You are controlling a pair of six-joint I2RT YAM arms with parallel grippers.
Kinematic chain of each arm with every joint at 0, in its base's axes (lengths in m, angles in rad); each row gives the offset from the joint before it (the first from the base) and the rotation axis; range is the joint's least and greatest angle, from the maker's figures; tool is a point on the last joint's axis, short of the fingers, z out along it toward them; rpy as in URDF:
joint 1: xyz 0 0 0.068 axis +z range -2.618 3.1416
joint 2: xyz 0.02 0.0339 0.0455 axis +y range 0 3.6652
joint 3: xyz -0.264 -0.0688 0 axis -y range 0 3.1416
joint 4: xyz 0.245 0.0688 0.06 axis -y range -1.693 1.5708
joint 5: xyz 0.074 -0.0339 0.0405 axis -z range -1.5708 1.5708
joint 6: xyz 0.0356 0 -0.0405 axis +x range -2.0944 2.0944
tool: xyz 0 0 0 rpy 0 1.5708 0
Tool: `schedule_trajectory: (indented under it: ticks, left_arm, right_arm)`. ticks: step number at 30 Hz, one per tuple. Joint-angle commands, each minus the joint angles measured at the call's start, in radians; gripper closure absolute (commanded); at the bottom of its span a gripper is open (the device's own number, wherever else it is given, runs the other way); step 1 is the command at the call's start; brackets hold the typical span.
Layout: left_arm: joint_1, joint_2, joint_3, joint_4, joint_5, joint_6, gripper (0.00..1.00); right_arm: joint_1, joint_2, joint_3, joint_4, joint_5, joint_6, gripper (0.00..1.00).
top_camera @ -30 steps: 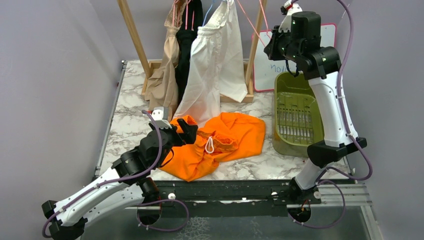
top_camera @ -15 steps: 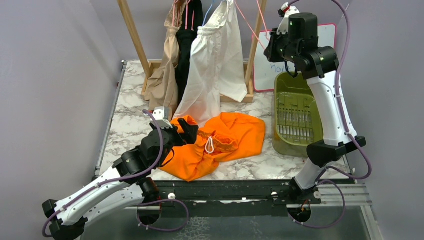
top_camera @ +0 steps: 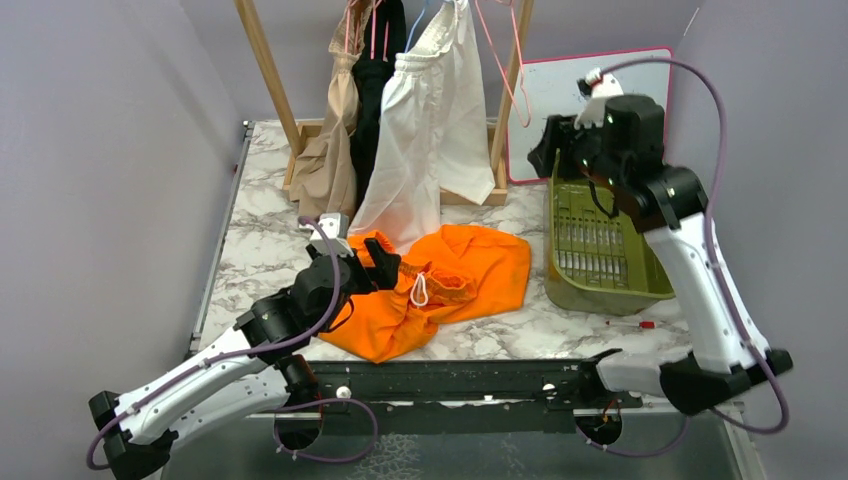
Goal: Remove the shorts from the hanger
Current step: Pick up the shorts at the center of the board.
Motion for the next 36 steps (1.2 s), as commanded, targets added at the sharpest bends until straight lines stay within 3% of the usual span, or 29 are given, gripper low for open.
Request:
schedule_trajectory:
  ticks: [1,5,8,13,17,23,27,29,31,36]
  left_arm:
    - [-0.002,0.037,0.039,-0.064,-0.003,0.018,0.01]
    - [0.003,0.097,0.067,-0.101,-0.057,0.023,0.01]
    - [0.035,0.134,0.093,-0.085,-0.090,0.048,0.01]
    - [0.232,0.233,0.149,-0.126,0.057,0.130,0.01]
    - [0.361,0.220,0.155,-0.117,0.138,0.178,0.01]
    - [0.497,0.214,0.137,-0.117,0.155,0.256,0.01]
    - [0.526,0.218,0.096,-0.075,0.124,0.282,0.01]
    - [0.526,0.198,0.061,-0.057,0.095,0.266,0.01]
    - [0.526,0.170,0.044,-0.050,0.100,0.256,0.01]
    - [0.526,0.068,0.022,-0.052,0.018,0.254,0.01]
  right_arm:
    - [0.004,-0.236,-0.279,0.210,-0.052,0.004,0.35]
    - [0.004,-0.462,-0.596,0.361,-0.195,0.018,0.35]
    - [0.003,-0.581,-0.812,0.474,-0.419,0.016,0.35]
    - [0.005,-0.598,-1.024,0.599,-0.728,0.024,0.28]
    - [0.017,-0.566,-1.110,0.677,-0.815,0.014,0.26]
    - [0.147,-0.463,-1.118,0.730,-0.731,-0.068,0.22]
    - [0.328,-0.338,-1.075,0.790,-0.546,-0.146,0.18]
    - [0.397,-0.252,-1.029,0.809,-0.442,-0.182,0.10]
    - [0.433,-0.165,-0.967,0.804,-0.396,-0.215,0.01]
    - [0.453,-0.013,-0.892,0.889,-0.284,-0.197,0.01]
